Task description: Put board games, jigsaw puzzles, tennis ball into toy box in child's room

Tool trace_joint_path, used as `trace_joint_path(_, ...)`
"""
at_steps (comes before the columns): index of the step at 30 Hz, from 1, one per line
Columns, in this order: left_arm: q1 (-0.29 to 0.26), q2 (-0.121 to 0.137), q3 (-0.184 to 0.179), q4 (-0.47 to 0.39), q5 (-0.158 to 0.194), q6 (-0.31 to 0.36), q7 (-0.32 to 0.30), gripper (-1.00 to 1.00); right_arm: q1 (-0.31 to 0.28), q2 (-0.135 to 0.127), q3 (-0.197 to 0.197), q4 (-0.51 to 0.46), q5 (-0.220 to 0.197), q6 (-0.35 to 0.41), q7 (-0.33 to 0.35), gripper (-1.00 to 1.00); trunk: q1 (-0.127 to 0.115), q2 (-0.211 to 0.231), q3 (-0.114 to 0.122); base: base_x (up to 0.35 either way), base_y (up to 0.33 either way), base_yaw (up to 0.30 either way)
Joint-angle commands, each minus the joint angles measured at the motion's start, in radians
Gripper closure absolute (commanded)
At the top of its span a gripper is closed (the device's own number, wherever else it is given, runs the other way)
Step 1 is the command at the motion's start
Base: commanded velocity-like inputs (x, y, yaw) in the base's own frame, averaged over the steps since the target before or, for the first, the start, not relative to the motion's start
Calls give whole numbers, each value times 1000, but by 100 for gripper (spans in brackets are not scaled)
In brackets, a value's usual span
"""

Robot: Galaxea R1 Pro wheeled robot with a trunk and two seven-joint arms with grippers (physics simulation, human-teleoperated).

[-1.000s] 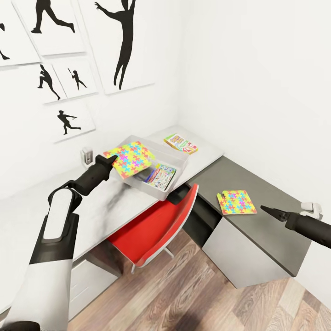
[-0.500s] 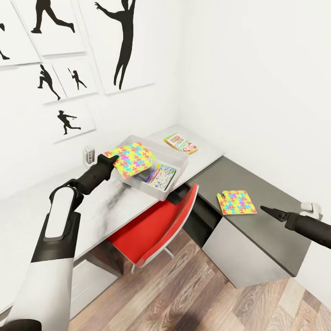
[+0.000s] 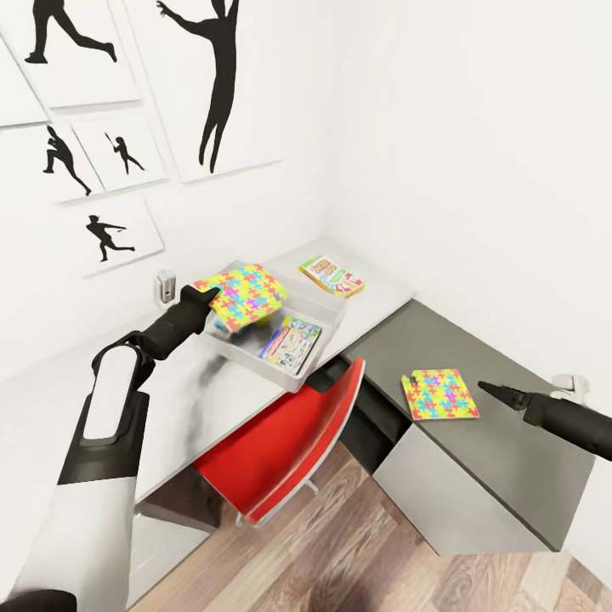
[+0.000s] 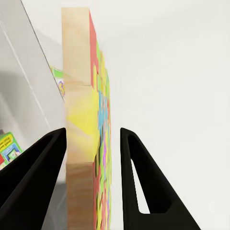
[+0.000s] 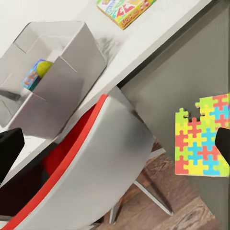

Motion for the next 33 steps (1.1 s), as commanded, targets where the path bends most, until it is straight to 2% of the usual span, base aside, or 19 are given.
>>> trace_joint_path(1,-1,-1,2,-1,11,5,9,100,-1,0,-1,0,-3,8,1,-100,1,-2,-2,154,-56,0)
trace_joint_path(21,5,-12,-1,9,10,1,11,100,-1,0,0,0,-3,7,1,-100,1,-2,-2,32,-12,0)
trace_joint_path(24,5,-28,-1,31,8,-7,11,100,-1,0,0,0,-3,7,1,-100,1,-2,-2,0,0,0)
trace_joint_path(26,-1,-54,-5,75,0,-28,11,100,-1,0,1,0,-3,7,1,-100,1,-2,-2,0,0,0)
trace_joint_path(29,-32,-76,-37,154,-3,-63,11,100,-1,1,4,0,-3,7,-2,-100,1,-2,-2,0,0,0)
trace_joint_path(30,-58,-86,-74,212,0,-97,13,100,-1,7,14,0,-2,6,-3,-100,1,-2,-2,0,0,0)
trace_joint_path(33,-87,-99,-124,278,11,-154,28,100,-1,20,34,1,0,6,-5,-100,1,-2,-2,0,0,0)
